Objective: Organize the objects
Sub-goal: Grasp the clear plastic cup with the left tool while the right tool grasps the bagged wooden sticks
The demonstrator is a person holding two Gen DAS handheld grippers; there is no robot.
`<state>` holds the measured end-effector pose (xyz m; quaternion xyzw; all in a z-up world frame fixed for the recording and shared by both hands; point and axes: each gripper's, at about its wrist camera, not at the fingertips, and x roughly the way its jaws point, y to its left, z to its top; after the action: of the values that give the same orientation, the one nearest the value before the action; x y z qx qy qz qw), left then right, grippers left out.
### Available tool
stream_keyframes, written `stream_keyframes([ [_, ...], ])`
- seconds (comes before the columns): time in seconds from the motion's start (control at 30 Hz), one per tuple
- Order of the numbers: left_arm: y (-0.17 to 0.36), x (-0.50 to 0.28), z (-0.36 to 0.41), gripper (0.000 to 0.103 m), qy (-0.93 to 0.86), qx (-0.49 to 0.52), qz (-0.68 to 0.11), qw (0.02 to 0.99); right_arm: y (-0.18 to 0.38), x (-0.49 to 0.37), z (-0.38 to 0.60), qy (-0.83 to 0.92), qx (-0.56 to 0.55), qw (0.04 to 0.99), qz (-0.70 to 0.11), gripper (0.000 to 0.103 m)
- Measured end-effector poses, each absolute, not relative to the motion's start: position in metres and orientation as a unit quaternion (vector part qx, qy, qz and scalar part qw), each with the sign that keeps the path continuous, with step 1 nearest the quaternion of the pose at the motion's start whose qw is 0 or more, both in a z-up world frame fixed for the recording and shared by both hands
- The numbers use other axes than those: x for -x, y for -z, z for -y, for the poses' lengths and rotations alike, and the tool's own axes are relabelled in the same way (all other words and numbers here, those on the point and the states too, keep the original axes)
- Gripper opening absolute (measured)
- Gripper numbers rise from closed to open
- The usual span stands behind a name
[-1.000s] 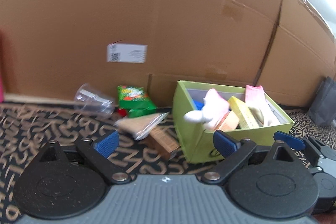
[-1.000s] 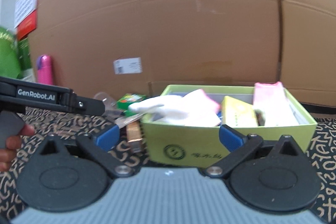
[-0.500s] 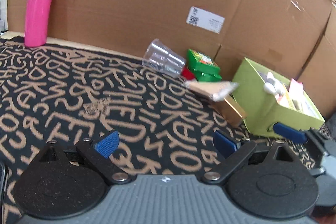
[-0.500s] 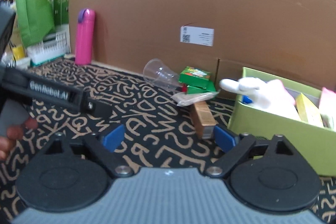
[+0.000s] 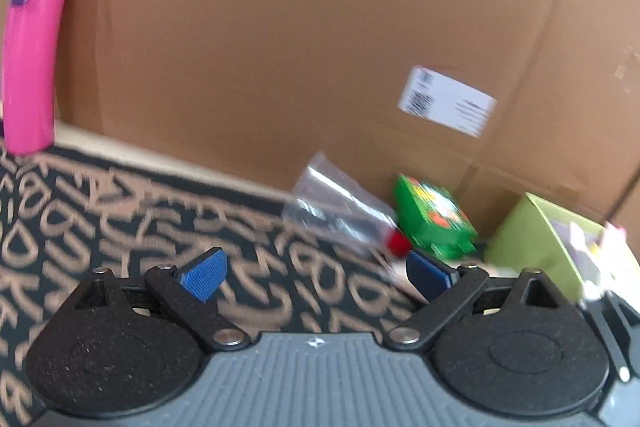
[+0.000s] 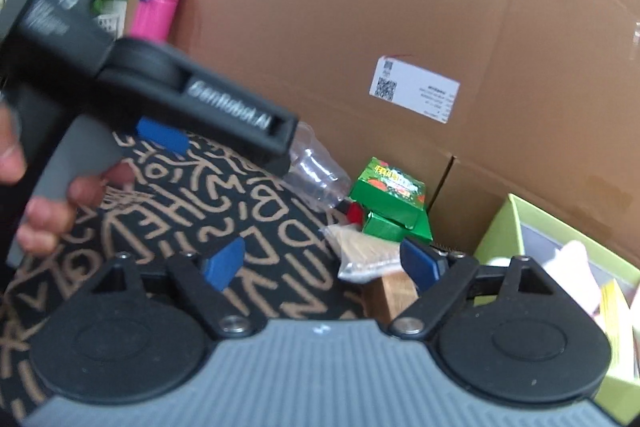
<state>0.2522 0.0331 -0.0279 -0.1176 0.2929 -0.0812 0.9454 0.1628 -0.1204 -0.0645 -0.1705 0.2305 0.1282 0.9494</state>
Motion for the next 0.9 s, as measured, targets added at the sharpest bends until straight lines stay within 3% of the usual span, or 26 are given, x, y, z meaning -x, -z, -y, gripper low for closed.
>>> stream_keyframes([
  [0.13, 0.029, -0.284, -0.037, 0.099, 0.081, 0.113, -0.284, 0.949, 0.075, -0.186, 0.118, -0.12, 0.192, 0.944, -0.241, 0.082],
  [0.27, 0.035, -0.312, -0.038, 0.086, 0.104, 0.11, -0.287, 0.946, 0.09, -0.2, 0.115, -0.102, 0.235, 0.935, -0.244, 0.079],
  [0.4, 0.042, -0.332, -0.036, 0.074, 0.12, 0.116, -0.294, 0.941, 0.099, -0.209, 0.112, -0.081, 0.268, 0.929, -0.242, 0.056],
  [0.43, 0.042, -0.334, -0.036, 0.067, 0.125, 0.122, -0.293, 0.94, 0.101, -0.21, 0.111, -0.075, 0.275, 0.928, -0.241, 0.051],
  [0.47, 0.041, -0.334, -0.037, 0.051, 0.134, 0.129, -0.292, 0.938, 0.102, -0.21, 0.11, -0.07, 0.283, 0.926, -0.238, 0.042],
  [0.53, 0.04, -0.329, -0.039, 0.03, 0.172, 0.148, -0.285, 0.931, 0.103, -0.203, 0.108, -0.073, 0.297, 0.924, -0.229, 0.032],
  [0.6, 0.039, -0.322, -0.038, 0.023, 0.177, 0.147, -0.289, 0.929, 0.103, -0.192, 0.107, -0.084, 0.302, 0.924, -0.221, 0.022],
  [0.7, 0.037, -0.305, -0.038, 0.004, 0.18, 0.146, -0.296, 0.927, 0.097, -0.179, 0.109, -0.096, 0.286, 0.929, -0.216, 0.017],
  [0.9, 0.029, -0.257, -0.048, 0.003, 0.174, 0.156, -0.309, 0.922, 0.071, -0.136, 0.129, -0.14, 0.187, 0.946, -0.226, 0.016],
])
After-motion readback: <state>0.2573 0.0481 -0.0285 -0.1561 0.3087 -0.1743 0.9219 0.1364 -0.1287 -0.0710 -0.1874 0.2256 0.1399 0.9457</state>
